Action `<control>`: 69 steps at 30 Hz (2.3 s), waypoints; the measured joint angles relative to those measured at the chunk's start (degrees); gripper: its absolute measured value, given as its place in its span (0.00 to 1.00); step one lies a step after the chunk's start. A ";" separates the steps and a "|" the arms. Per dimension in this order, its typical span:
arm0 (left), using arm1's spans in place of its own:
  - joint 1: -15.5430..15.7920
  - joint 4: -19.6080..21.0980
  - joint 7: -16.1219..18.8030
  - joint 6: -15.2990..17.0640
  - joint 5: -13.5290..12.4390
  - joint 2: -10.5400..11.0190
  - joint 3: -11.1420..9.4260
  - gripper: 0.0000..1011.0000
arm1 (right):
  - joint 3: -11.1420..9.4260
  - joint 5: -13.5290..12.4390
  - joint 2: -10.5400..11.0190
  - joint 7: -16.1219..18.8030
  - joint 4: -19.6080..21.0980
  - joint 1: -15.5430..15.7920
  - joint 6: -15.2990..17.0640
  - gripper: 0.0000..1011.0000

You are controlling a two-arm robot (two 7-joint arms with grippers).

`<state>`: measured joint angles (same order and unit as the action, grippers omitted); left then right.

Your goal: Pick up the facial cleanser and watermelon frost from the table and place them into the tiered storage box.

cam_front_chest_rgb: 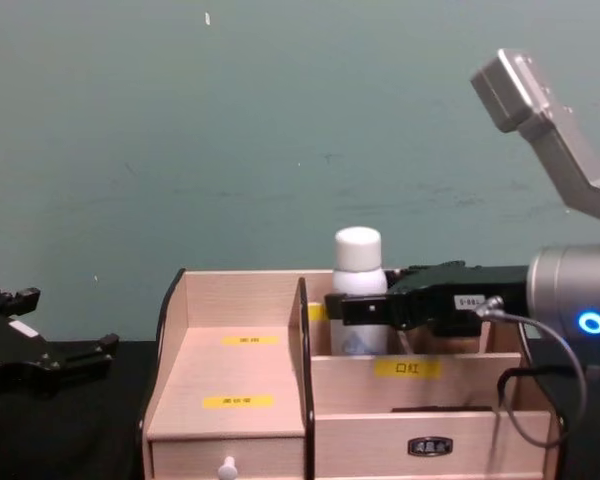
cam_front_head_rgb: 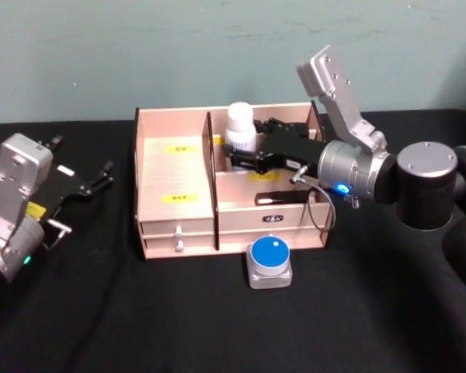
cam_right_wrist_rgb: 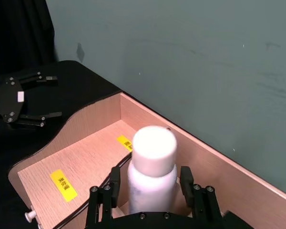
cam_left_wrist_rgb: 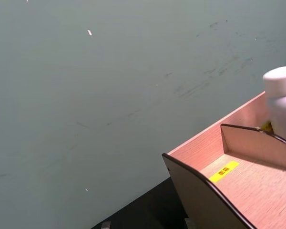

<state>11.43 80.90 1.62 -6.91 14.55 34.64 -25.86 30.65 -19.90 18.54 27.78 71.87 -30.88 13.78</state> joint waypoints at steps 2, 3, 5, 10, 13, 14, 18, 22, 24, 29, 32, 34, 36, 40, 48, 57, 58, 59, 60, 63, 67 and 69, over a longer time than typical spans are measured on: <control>0.00 0.00 0.00 0.00 0.00 0.00 0.00 0.99 | -0.16 0.07 -0.05 -0.17 -0.01 0.14 -0.21 0.84; 0.00 0.00 0.00 0.00 0.00 0.00 0.00 0.99 | -0.27 0.06 -0.05 -0.21 0.11 0.23 -0.44 0.86; 0.00 0.00 0.00 0.00 0.00 0.00 0.00 0.99 | -0.67 0.03 0.05 -0.32 0.60 0.53 -1.17 0.91; 0.00 0.00 0.00 0.00 0.00 0.00 0.00 0.99 | -1.31 -0.06 2.30 -0.23 7.02 2.21 -0.59 0.99; 0.00 0.00 0.00 0.00 0.00 0.00 0.00 0.99 | -1.71 -0.34 4.64 -0.30 12.53 3.98 1.92 0.99; 0.00 0.00 0.01 0.00 0.00 0.00 0.00 0.99 | -1.95 -0.54 5.56 -0.43 14.89 4.85 3.12 0.99; 0.00 0.00 0.00 0.00 0.00 0.00 0.00 0.99 | -3.87 -2.08 11.16 -1.49 27.13 10.02 8.27 0.99; 0.00 0.00 0.00 0.00 0.00 0.00 0.00 0.99 | -5.23 -3.24 13.86 -2.47 32.54 13.22 9.63 0.99; 0.00 0.00 0.00 0.00 0.00 0.00 0.00 0.99 | -6.03 -3.96 15.09 -3.07 34.87 15.05 9.96 0.99; 0.00 0.00 0.00 0.00 0.00 0.00 0.00 0.99 | -7.17 -4.97 16.88 -4.21 38.08 18.25 10.16 0.99; 0.00 0.00 0.00 0.00 0.00 0.00 0.00 0.99 | -7.77 -5.39 17.93 -5.11 39.88 20.42 10.28 0.99; 0.00 0.00 0.00 0.00 0.00 0.00 0.00 0.99 | -8.16 -5.60 18.67 -5.69 41.16 22.10 10.38 0.99; 0.00 0.00 0.00 0.00 0.00 0.00 0.00 0.99 | -8.41 -5.72 19.20 -6.09 41.92 23.21 10.54 0.99; 0.00 0.00 0.00 0.00 0.00 0.00 0.00 0.99 | -9.02 -5.85 20.22 -7.24 43.55 25.94 11.04 0.99; 0.00 0.00 0.00 0.00 0.00 0.00 0.00 0.99 | -9.74 -5.05 21.21 -10.11 45.64 30.90 14.01 0.99; 0.00 0.00 0.00 0.00 0.00 0.00 0.00 0.99 | -7.76 -1.55 20.51 -12.29 46.52 32.78 19.25 0.99; 0.00 0.00 0.00 0.00 0.00 0.00 0.00 0.99 | -7.56 -1.23 20.35 -12.47 46.49 32.83 19.60 0.99; 0.00 0.00 0.00 0.00 0.00 0.00 0.00 0.99 | -7.35 -0.93 20.17 -12.67 46.40 32.88 19.94 0.99; 0.00 0.00 0.00 0.00 0.00 0.00 0.00 0.99 | -7.05 -0.40 19.85 -12.99 46.20 32.91 20.50 0.99; 0.00 0.00 0.00 0.00 0.00 0.00 0.00 0.99 | -6.52 0.42 19.11 -13.43 45.61 32.91 21.28 0.99; 0.00 0.00 0.00 0.00 0.00 0.00 0.00 0.99 | -5.68 1.43 17.96 -13.59 44.41 32.50 21.95 0.99; 0.00 0.00 0.00 0.00 0.00 0.00 0.00 0.99 | -5.09 2.22 17.22 -13.62 43.60 31.93 22.22 0.99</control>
<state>11.43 80.90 1.62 -6.90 14.55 34.65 -25.86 25.56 -17.68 35.76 14.16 115.46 1.05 36.00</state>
